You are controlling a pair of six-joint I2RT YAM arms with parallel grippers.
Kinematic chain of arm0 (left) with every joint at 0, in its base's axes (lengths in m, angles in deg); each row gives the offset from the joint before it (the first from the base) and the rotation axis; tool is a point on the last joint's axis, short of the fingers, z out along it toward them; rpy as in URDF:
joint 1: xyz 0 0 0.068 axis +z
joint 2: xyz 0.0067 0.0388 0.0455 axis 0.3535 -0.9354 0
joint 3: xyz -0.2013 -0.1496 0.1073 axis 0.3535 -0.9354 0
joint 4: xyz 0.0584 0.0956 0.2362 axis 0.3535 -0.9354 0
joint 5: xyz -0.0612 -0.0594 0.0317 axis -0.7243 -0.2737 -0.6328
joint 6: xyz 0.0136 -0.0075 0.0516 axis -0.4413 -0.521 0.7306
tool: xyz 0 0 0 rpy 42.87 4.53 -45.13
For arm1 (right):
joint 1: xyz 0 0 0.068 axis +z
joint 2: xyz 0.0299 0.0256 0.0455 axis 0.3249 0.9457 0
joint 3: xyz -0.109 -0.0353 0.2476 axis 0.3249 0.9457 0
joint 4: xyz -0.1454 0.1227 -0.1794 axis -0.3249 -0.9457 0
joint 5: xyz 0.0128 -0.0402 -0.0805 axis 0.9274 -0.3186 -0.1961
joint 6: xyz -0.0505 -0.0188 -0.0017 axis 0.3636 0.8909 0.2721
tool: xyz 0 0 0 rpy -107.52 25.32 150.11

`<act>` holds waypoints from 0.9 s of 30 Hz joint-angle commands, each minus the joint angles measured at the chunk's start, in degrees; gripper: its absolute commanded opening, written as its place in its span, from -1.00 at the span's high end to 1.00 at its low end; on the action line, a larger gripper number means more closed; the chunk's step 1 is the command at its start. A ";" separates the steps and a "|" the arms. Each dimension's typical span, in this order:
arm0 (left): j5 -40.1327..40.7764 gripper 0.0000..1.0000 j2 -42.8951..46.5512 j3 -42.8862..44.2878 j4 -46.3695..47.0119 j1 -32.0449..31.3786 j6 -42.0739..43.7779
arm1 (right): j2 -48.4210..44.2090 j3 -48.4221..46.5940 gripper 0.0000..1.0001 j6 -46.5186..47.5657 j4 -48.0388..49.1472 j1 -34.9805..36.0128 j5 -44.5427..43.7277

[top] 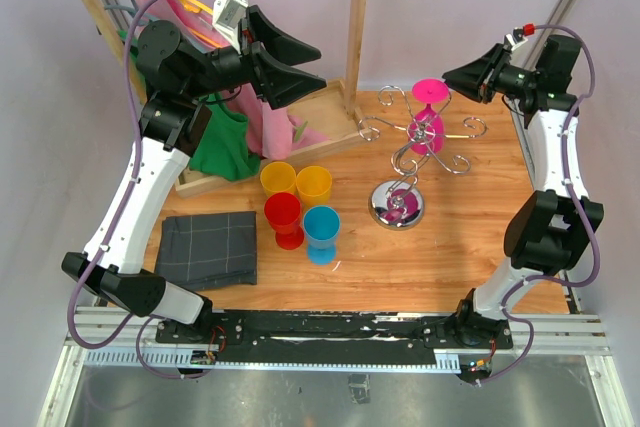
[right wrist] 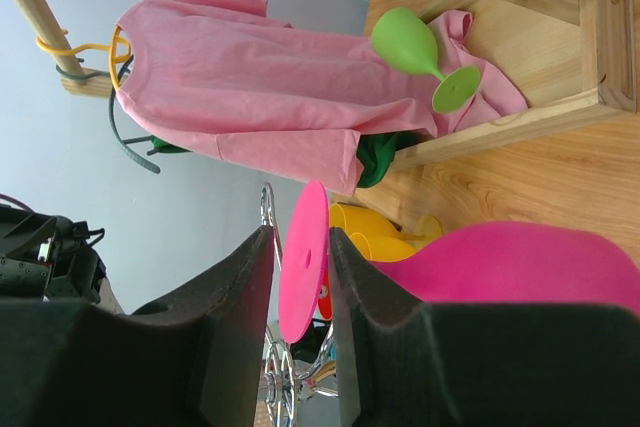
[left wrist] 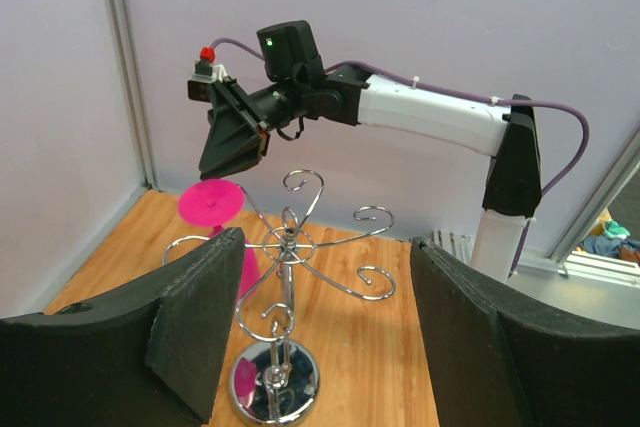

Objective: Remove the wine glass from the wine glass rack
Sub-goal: Pick up the wine glass from the wine rack.

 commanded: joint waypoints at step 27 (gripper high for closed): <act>-0.44 -0.44 0.72 0.28 0.37 -0.46 0.03 | -0.26 0.96 0.59 3.38 -1.97 1.60 2.75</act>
